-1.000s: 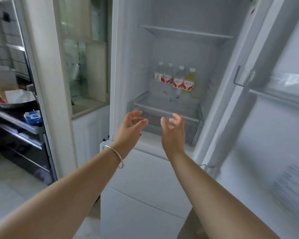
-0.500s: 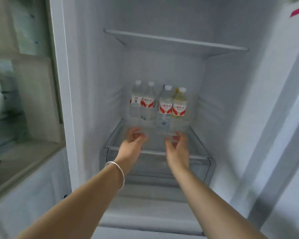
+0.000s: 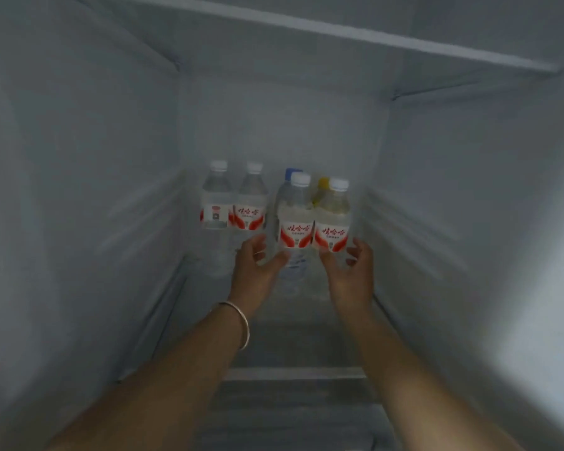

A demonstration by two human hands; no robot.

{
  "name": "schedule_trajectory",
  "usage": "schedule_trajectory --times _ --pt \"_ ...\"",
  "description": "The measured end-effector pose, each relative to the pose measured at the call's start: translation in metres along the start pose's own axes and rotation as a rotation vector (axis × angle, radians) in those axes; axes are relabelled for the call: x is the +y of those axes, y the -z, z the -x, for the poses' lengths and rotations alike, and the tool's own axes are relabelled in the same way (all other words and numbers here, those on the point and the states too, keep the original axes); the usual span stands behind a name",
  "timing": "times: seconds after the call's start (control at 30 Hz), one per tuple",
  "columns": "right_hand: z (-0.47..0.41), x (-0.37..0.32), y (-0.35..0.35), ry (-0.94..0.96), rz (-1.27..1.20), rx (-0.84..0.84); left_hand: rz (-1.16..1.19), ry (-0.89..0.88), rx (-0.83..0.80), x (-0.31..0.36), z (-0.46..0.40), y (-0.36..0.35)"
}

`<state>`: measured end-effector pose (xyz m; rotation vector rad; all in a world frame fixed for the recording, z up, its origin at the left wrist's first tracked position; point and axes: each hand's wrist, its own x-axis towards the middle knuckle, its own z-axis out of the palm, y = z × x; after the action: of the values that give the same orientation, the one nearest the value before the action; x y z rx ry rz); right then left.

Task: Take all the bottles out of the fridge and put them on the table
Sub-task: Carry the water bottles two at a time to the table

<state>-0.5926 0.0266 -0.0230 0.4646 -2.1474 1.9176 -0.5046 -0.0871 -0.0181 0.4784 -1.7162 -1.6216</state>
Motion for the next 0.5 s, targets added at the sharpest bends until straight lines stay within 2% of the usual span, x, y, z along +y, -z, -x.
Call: schedule_trajectory --times 0.13,0.3,0.5 --pt "-0.031 -0.001 -0.012 0.046 -0.099 -0.070 -0.038 -0.105 0.051 -0.001 -0.030 -0.013" --pt "-0.038 0.010 -0.020 0.013 -0.185 -0.152 -0.039 -0.128 -0.021 -0.009 -0.047 -0.029" --pt "-0.043 0.017 -0.024 0.032 -0.183 -0.107 0.062 -0.163 0.014 -0.010 -0.051 -0.048"
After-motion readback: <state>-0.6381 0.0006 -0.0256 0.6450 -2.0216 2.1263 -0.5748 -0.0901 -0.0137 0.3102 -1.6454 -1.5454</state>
